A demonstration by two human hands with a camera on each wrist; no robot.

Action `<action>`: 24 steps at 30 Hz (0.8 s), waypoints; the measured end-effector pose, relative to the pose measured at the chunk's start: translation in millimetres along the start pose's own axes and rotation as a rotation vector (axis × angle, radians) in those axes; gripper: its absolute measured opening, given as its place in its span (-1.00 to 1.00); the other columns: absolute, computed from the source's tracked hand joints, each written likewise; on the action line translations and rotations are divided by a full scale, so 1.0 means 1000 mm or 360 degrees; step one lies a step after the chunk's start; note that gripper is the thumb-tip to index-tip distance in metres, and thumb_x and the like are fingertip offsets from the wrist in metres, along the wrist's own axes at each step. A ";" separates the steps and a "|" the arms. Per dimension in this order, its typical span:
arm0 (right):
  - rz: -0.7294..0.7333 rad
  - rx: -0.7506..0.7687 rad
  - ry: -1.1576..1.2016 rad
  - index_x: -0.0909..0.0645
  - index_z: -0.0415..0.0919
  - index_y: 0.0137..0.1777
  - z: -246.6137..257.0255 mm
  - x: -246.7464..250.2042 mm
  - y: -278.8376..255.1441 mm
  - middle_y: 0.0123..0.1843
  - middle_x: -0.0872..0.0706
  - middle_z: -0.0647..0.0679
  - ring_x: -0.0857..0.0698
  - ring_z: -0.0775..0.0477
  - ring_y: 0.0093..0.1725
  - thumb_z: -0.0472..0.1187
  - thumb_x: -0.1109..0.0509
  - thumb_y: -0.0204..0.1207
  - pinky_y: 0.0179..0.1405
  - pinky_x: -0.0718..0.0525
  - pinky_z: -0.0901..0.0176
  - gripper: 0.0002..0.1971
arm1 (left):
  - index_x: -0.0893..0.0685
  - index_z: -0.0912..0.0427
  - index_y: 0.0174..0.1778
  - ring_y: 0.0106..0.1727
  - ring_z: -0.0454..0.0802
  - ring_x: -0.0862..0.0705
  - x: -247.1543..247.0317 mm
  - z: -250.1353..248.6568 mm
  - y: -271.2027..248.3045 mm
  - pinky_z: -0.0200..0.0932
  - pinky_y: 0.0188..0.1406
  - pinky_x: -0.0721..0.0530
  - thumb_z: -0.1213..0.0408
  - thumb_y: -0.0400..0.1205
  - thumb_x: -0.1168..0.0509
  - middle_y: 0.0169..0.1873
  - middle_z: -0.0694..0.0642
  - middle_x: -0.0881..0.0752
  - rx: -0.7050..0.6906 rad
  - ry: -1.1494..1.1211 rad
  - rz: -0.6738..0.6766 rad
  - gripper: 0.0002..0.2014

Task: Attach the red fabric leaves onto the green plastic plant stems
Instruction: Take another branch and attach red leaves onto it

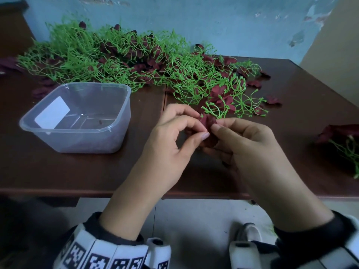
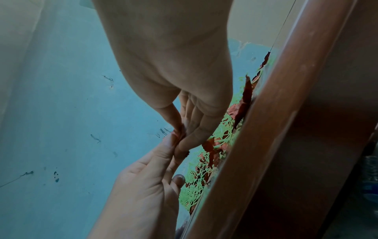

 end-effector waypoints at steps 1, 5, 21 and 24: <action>-0.0002 0.0010 -0.0002 -0.75 -0.22 -0.21 0.000 0.000 0.000 -0.22 -0.77 -0.39 -0.80 -0.18 -0.20 -0.37 -0.40 0.63 -0.20 -0.83 0.12 -0.81 | -0.77 0.11 -0.11 0.17 -0.24 -0.66 -0.001 0.001 0.000 -0.51 0.13 -0.46 0.35 0.66 -0.47 0.19 0.00 -0.66 0.0035 -0.0040 0.0039 -0.94; 0.0029 0.0018 0.0042 -0.76 -0.25 -0.17 -0.002 0.001 0.001 -0.19 -0.66 -0.49 -0.71 -0.19 -0.20 -0.35 -0.39 0.63 -0.16 -0.82 0.09 -0.83 | -0.73 -0.01 -0.13 0.12 -0.29 -0.68 -0.002 0.004 0.002 -0.43 0.14 -0.49 0.28 0.65 -0.44 0.20 -0.05 -0.72 0.0095 -0.0166 0.0093 -0.91; 0.0091 0.0199 -0.0140 -0.74 -0.31 -0.03 0.009 0.002 -0.005 -0.21 -0.86 -0.24 -0.88 -0.23 -0.16 -0.35 -0.41 0.60 -0.18 -0.85 0.02 -0.92 | -0.65 0.24 -0.23 -0.14 -0.05 -0.89 0.014 0.011 -0.002 -0.26 -0.08 -0.79 0.45 0.41 -0.63 -0.24 0.07 -0.88 0.0355 -0.0607 -0.0302 -0.75; 0.0034 0.0244 -0.0248 -0.77 -0.25 -0.06 0.011 0.006 -0.004 -0.22 -0.86 -0.24 -0.87 -0.18 -0.19 -0.31 -0.45 0.59 -0.33 -0.78 0.17 -0.93 | -0.61 0.24 -0.20 -0.07 -0.01 -0.89 0.012 0.015 -0.003 -0.17 0.00 -0.82 0.47 0.44 -0.62 -0.18 0.10 -0.88 0.0431 -0.0648 -0.0281 -0.72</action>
Point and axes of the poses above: each hand's wrist, its own y-axis towards the middle knuckle, its own x-axis out of the back of the hand, z = x × y, the point moved 7 cm from there along y, towards the middle knuckle
